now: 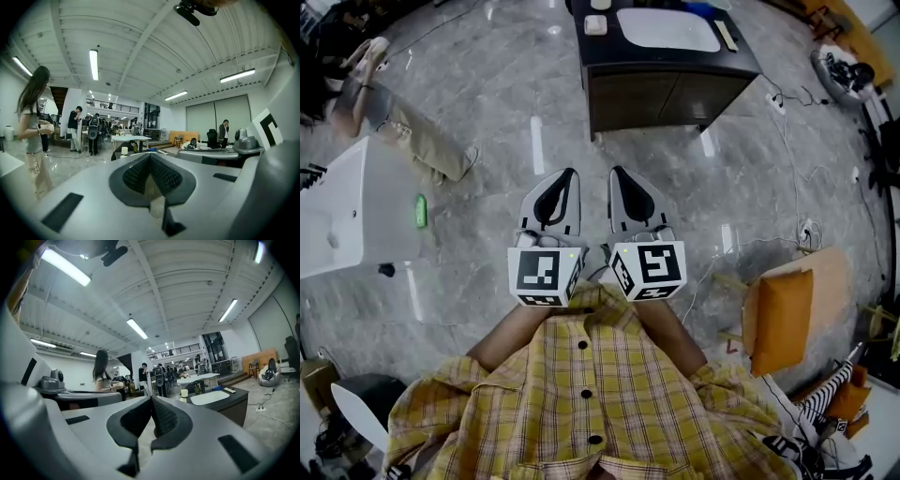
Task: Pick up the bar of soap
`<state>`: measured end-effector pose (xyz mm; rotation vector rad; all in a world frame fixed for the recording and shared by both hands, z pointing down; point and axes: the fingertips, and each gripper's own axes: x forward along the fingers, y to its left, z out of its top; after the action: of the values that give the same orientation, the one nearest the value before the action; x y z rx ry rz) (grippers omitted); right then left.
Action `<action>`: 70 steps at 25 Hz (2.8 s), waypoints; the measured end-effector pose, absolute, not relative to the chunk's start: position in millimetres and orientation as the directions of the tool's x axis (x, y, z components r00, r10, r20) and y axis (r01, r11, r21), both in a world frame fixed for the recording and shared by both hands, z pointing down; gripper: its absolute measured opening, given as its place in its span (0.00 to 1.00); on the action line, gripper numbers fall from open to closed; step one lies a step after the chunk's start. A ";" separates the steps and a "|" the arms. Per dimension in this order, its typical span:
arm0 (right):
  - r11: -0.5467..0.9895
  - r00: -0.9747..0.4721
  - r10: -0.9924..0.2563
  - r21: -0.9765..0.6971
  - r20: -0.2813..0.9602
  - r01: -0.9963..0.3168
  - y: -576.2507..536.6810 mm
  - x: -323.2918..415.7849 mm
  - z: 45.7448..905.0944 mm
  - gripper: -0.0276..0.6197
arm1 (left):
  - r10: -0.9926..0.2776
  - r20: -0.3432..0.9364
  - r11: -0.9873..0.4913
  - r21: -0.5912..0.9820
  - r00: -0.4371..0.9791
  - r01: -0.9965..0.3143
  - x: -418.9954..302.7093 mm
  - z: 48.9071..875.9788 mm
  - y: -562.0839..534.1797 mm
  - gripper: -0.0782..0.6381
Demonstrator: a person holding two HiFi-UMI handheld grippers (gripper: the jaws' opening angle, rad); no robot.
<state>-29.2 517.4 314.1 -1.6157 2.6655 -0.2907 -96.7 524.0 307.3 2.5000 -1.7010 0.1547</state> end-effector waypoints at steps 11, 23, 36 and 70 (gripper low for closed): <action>0.451 -0.472 -0.877 -0.183 0.092 -0.874 520.5 30.3 329.6 0.07 | -0.924 0.204 -0.320 0.043 0.322 -0.946 -44.1 325.8 528.5 0.13; 0.421 -0.441 -0.886 -0.149 0.144 -0.895 443.1 51.4 357.4 0.07 | -0.919 0.226 -0.312 0.083 0.323 -0.946 -29.2 355.4 447.2 0.13; 0.370 -0.391 -0.900 -0.137 0.193 -0.919 243.9 46.9 359.6 0.07 | -0.892 0.283 -0.329 0.127 0.352 -0.936 -38.2 369.0 241.1 0.13; 0.393 -0.415 -0.884 -0.139 0.213 -0.909 -72.1 42.4 369.8 0.07 | -0.898 0.324 -0.252 0.172 0.297 -0.952 -49.4 388.7 -81.2 0.13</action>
<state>42.4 -72.1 369.8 -1.7496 2.7078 -0.3808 -49.4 -81.2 388.7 2.2381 -1.6706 0.2270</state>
